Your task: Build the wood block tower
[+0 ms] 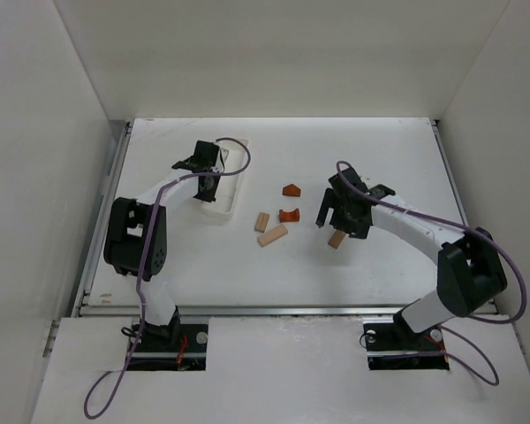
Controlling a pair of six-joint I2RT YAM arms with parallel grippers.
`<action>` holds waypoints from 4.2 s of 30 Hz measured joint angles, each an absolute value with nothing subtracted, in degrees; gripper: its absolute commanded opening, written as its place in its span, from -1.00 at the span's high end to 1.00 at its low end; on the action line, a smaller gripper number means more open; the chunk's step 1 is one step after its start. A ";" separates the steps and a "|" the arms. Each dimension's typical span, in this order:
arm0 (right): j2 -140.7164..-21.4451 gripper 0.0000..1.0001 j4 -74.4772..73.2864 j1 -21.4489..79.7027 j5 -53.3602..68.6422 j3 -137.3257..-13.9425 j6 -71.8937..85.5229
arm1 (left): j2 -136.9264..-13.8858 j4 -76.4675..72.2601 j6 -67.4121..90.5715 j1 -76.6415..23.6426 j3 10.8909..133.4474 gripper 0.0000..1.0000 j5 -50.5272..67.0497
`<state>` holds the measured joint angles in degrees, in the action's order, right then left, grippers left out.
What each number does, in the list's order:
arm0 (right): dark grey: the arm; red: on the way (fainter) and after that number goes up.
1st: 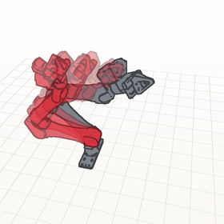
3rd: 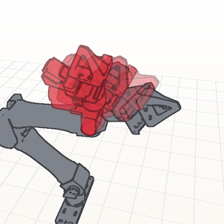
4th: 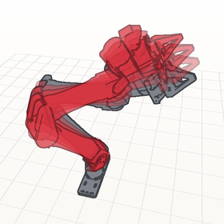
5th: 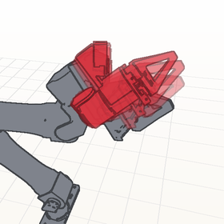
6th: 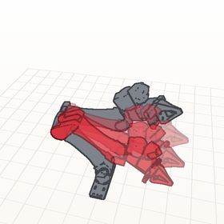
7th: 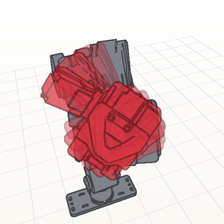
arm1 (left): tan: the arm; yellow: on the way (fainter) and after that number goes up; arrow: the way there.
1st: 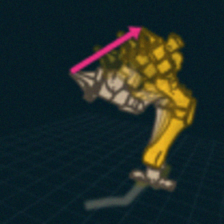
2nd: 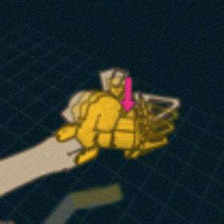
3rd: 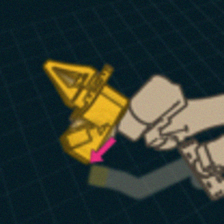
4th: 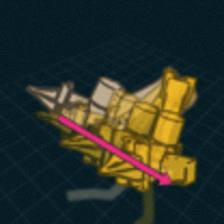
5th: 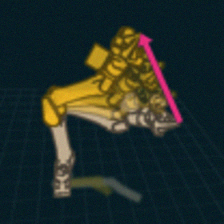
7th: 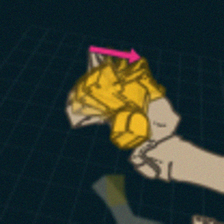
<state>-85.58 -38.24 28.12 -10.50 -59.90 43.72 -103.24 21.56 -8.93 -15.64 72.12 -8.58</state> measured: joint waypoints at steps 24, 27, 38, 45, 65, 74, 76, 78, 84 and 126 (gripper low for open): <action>-96.88 -0.24 -36.45 25.02 -11.57 -59.29 44.51 | -88.64 24.10 -10.00 -15.70 71.68 -0.28 -3.53; -97.93 -0.17 -35.75 24.82 -11.00 -60.01 43.03 | -88.64 25.43 -10.31 -16.21 72.71 -0.28 -0.08; -95.92 0.44 -33.26 24.82 -7.05 -57.30 40.34 | -86.32 28.97 -13.30 -16.82 76.49 -0.28 11.97; -96.82 1.00 -32.71 24.88 -6.33 -58.83 36.71 | -85.93 32.18 -19.77 -17.08 77.84 -0.31 20.91; -48.77 1.00 11.70 30.63 12.71 -31.00 2.20 | -87.00 55.53 -66.32 -22.50 98.43 -0.86 47.94; -50.28 1.00 16.01 38.28 16.10 -31.00 -7.73 | -87.35 59.07 -80.07 -27.38 99.44 -0.95 49.58; -50.17 1.00 17.28 39.33 16.14 -31.00 -9.43 | -88.20 60.42 -81.78 -27.64 99.55 -0.95 50.11; -50.61 1.00 18.57 40.62 16.34 -31.00 -10.85 | -89.34 61.43 -82.74 -28.84 99.55 -0.91 50.59; -55.81 1.00 24.10 43.66 15.27 -31.03 -12.75 | -92.09 62.46 -82.72 -35.64 99.50 -0.75 50.63; -58.19 1.00 27.64 48.80 8.64 -31.03 -18.59 | -93.89 56.99 -72.60 -41.04 98.30 -0.02 43.27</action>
<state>-58.19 27.64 48.80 8.64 -31.03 -18.59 -93.89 56.99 -72.60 -41.04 98.30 43.27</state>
